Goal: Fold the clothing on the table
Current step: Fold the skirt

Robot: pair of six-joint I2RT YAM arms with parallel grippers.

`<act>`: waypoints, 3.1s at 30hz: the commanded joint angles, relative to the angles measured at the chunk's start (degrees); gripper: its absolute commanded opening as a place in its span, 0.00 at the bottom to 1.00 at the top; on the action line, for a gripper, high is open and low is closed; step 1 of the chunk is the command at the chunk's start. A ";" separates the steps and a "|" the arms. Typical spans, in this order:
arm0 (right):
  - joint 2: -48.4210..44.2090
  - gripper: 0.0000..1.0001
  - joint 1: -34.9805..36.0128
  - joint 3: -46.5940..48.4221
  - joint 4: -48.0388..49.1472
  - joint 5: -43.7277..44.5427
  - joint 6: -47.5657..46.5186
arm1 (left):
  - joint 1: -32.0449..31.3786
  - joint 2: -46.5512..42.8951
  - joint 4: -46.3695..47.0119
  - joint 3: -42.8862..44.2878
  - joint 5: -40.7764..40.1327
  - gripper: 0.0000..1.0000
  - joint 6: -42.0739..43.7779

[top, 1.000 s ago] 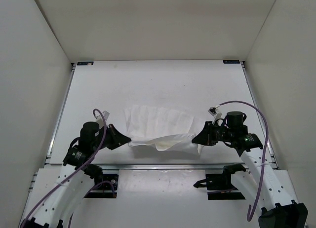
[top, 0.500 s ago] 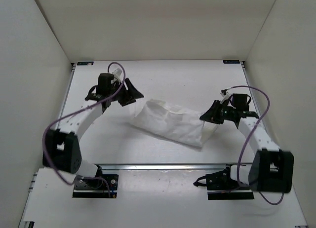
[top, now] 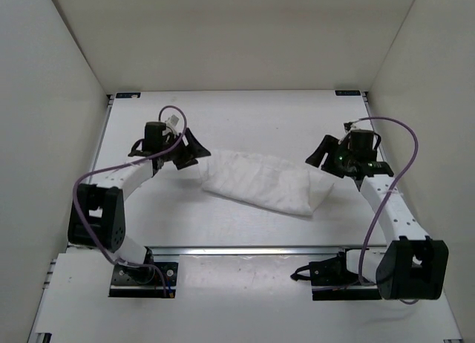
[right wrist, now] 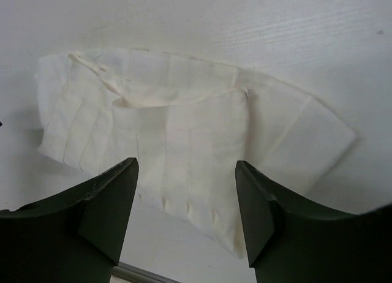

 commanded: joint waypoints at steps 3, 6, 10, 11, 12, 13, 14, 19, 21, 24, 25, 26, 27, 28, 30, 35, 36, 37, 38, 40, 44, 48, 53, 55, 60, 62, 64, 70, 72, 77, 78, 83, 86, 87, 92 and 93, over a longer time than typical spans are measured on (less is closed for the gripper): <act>-7.64 0.64 -0.21 -7.58 -5.91 1.50 2.49 | -4.03 -8.28 -3.64 -8.35 -8.59 0.79 5.21; -10.63 0.70 -1.77 -11.71 -5.74 -1.48 4.86 | -5.87 -8.81 -4.09 -10.29 -9.74 0.81 5.57; -12.40 0.71 -0.48 -16.81 -4.17 -3.86 8.81 | -7.46 -11.01 -1.64 -15.03 -10.97 0.82 3.11; -13.01 0.71 -0.56 -17.26 -3.81 -4.21 10.56 | -8.07 -11.97 -0.76 -16.44 -11.93 0.81 2.58; -13.36 0.71 -0.73 -18.31 -2.94 -4.39 10.93 | -8.16 -12.50 -0.49 -17.49 -12.29 0.82 2.49; -13.71 0.71 -0.65 -19.27 -2.49 -5.18 11.98 | -8.77 -12.16 0.30 -18.29 -12.90 0.81 1.88; -13.98 0.71 -0.65 -20.24 -1.97 -5.71 13.29 | -8.78 -11.72 0.74 -18.38 -12.99 0.82 1.53; -15.56 0.71 2.07 -24.46 0.75 -5.97 17.43 | -9.92 -7.60 5.57 -18.65 -13.87 0.80 -0.85; -16.79 0.71 2.25 -26.57 1.47 -6.06 19.10 | -10.97 -5.31 5.93 -18.21 -13.35 0.75 -1.47; -17.93 0.71 1.29 -27.28 -0.11 -5.45 18.32 | -11.86 -1.87 8.13 -16.01 -11.77 0.50 -2.08; -18.81 0.71 0.94 -27.11 -0.29 -4.58 17.97 | -12.20 -0.83 9.35 -16.27 -11.68 0.23 -2.43; -19.16 0.71 0.50 -27.28 -1.08 -4.57 17.79 | -12.12 -0.38 9.62 -16.27 -11.24 0.01 -2.61; -20.04 0.71 -0.03 -27.54 -1.43 -4.22 17.44 | -11.95 -0.29 10.32 -16.88 -11.06 0.00 -2.70; -20.92 0.71 -0.21 -27.63 -1.43 -3.96 17.00 | -11.94 -0.46 10.33 -17.33 -10.36 0.00 -2.44; -20.84 0.70 -1.60 -27.37 -0.82 -4.13 16.38 | -11.59 -1.86 8.93 -19.77 -10.79 0.00 -1.65; -19.34 0.70 -0.82 -26.05 -0.99 -2.55 14.71 | -10.45 -12.91 4.54 -26.72 -13.43 0.00 -0.67; -19.60 0.70 -0.30 -26.23 -0.73 -1.85 14.36 | -10.62 -15.47 4.26 -28.56 -13.78 0.00 -1.20; -19.61 0.71 -0.64 -26.49 -0.82 -1.84 13.92 | -10.89 -16.71 3.83 -29.10 -14.48 0.00 -2.07; -19.95 0.71 -0.56 -27.10 -0.82 -1.93 14.01 | -12.02 -19.16 3.73 -30.32 -14.83 0.00 -2.95; -20.13 0.70 -0.30 -27.10 -1.78 -1.76 13.49 | -13.26 -22.17 3.30 -32.44 -16.59 0.00 -4.10; -20.48 0.70 1.11 -29.38 0.31 -2.80 13.57 | -14.05 -25.86 3.30 -34.82 -15.98 0.00 -5.77; -19.08 0.68 1.99 -31.67 3.22 -4.31 14.79 | -13.36 -28.23 2.68 -35.96 -16.16 0.00 -5.86; -15.58 0.64 0.85 -33.26 9.80 -4.92 15.15 | -13.00 -31.31 2.33 -38.07 -16.34 0.00 -6.83; -13.72 0.56 -0.11 -33.26 11.73 -8.59 15.15 | -12.99 -32.54 1.98 -38.51 -16.16 0.00 -6.83; -11.52 0.00 1.03 -33.26 13.24 -12.39 14.97 | -12.29 -34.30 1.27 -39.74 -17.21 0.00 -6.83; -11.96 0.00 -0.11 -31.95 12.02 -13.71 14.36 | -12.73 -34.39 1.62 -40.00 -17.29 0.00 -7.44; -12.66 0.00 -0.21 -29.31 8.51 -13.01 11.65 | -13.08 -34.04 2.76 -40.27 -16.77 0.00 -7.70; -7.67 0.00 -4.77 -12.11 -5.81 -10.54 -2.50 | -20.80 -28.25 13.47 -38.51 -19.84 0.00 -12.80; -4.85 0.00 -4.43 -7.89 -8.88 -9.85 -6.11 | -22.48 -23.43 17.51 -37.20 -20.64 0.00 -13.86; 3.67 0.01 1.71 8.03 -16.72 -5.19 -12.09 | -23.37 -14.45 22.62 -32.36 -22.48 0.00 -14.47; 4.82 0.00 4.60 11.18 -17.68 -4.75 -12.44 | -23.11 -12.96 23.76 -31.75 -22.48 0.00 -14.74; 11.58 0.00 17.88 22.54 -16.55 -3.07 -9.82 | -22.32 -9.52 27.11 -31.48 -23.01 0.00 -15.09; 16.23 0.00 25.70 27.28 -14.45 -3.16 -8.06 | -22.32 -9.43 28.08 -31.92 -23.19 0.00 -15.26; 18.17 0.00 27.98 28.08 -13.57 -3.68 -7.53 | -22.49 -10.04 28.34 -32.35 -23.45 0.00 -15.53; 23.19 0.00 34.85 28.62 -8.13 -5.18 -3.23 | -21.70 -11.36 28.78 -33.33 -23.19 0.00 -15.53; 23.98 0.00 36.25 28.44 -6.64 -5.71 -2.61 | -21.70 -11.10 28.87 -33.67 -23.27 0.00 -15.70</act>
